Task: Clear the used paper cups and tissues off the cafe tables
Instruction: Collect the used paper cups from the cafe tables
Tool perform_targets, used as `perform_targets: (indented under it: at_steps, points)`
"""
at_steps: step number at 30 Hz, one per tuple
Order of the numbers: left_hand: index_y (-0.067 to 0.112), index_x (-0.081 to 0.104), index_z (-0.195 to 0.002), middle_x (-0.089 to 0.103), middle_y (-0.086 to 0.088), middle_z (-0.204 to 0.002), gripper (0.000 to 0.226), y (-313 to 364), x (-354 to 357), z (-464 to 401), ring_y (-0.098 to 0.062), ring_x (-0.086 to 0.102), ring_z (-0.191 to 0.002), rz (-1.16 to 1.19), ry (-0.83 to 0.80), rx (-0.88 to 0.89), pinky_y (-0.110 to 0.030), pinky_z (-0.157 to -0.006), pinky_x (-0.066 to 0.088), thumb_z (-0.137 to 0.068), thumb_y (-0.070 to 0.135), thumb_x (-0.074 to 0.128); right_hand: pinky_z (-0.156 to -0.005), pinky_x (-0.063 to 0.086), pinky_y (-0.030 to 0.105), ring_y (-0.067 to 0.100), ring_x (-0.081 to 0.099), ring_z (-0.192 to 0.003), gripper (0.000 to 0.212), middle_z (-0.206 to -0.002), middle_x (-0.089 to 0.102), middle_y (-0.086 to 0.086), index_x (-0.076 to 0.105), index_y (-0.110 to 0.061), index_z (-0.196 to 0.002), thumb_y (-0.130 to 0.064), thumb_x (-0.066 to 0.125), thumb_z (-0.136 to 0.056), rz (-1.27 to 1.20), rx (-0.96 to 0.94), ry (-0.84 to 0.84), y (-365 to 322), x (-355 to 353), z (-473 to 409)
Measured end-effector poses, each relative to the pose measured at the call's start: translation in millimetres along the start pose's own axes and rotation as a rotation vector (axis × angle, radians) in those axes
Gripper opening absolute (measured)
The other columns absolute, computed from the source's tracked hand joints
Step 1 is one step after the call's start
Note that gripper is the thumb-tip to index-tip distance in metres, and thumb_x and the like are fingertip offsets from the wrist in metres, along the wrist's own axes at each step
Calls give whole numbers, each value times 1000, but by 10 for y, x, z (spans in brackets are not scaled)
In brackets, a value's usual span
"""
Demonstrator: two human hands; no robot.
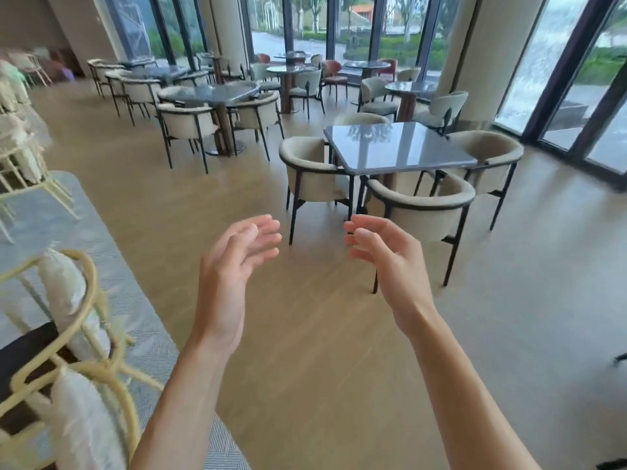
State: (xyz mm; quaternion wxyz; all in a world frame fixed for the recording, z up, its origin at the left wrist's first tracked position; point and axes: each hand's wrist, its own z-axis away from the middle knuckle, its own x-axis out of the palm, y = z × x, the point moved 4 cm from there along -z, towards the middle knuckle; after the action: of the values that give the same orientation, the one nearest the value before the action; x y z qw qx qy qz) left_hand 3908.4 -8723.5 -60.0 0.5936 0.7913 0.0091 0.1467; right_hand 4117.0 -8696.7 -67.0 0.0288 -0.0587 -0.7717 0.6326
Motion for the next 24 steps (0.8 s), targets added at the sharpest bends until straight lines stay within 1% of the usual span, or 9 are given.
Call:
perform_targets:
  at_steps: [5,9,12,14,16,19,21,22,24]
  points:
    - [10,72,-111,74,-10,-115,35,-253,-204,-1070,-28,69,-111,-13,81,34,-52,-102,51,-91,28,49,-101,52,50,17,71,-100,35,-109,76,-7,73,-25,-112,-36,58,-82,-39,3,-81,210,492,-1115]
    - [11,72,-115,74,-7,-116,36,-522,-344,-2175,-26,69,-111,-54,68,83,-51,-102,51,-92,28,48,-104,51,46,8,70,-104,42,-118,73,-8,69,-26,-121,-43,58,-85,-59,26,-152,504,1044,-2119]
    - [9,70,-117,74,-9,-116,38,-701,-436,-3136,-28,68,-111,-28,62,107,-52,-102,52,-92,28,48,-104,52,41,6,69,-108,47,-120,72,-6,67,-25,-127,-46,58,-86,-59,8,-163,589,1448,-2981]
    - [8,69,-119,74,-10,-117,40,-768,-457,-3815,-29,68,-112,-7,44,105,-53,-102,51,-92,29,48,-102,53,37,9,68,-111,39,-120,72,-4,67,-24,-127,-40,61,-92,-71,-5,-151,570,1690,-3584]
    - [8,69,-118,74,-11,-116,40,-781,-450,-4454,-29,68,-111,19,34,120,-54,-102,51,-92,30,49,-103,52,39,8,68,-112,29,-120,72,-6,67,-28,-126,-36,59,-99,-62,-28,-159,505,1917,-4148]
    - [9,70,-116,74,-11,-115,38,-746,-399,-5312,-29,69,-110,29,6,157,-54,-102,51,-92,30,49,-106,49,46,4,69,-106,34,-118,73,-11,67,-33,-125,-44,59,-94,-60,-49,-137,405,2171,-4928]
    - [9,70,-115,74,-9,-115,38,-757,-362,-5847,-28,69,-110,20,-6,176,-54,-102,51,-91,30,50,-107,47,50,4,69,-107,31,-118,73,-12,68,-34,-123,-43,60,-95,-76,-60,-125,384,2317,-5446]
    - [10,71,-114,75,-8,-115,38,-759,-342,-6037,-27,69,-110,13,-6,183,-53,-101,51,-91,30,50,-107,47,51,5,69,-107,30,-117,73,-12,69,-35,-122,-44,60,-94,-81,-67,-118,376,2366,-5629]
    - [12,72,-111,75,-7,-114,35,-804,-307,-6548,-26,69,-110,-21,-10,232,-53,-101,51,-91,30,49,-107,48,50,7,70,-107,36,-117,73,-10,69,-34,-121,-47,59,-88,-93,-104,-98,378,2497,-6142]
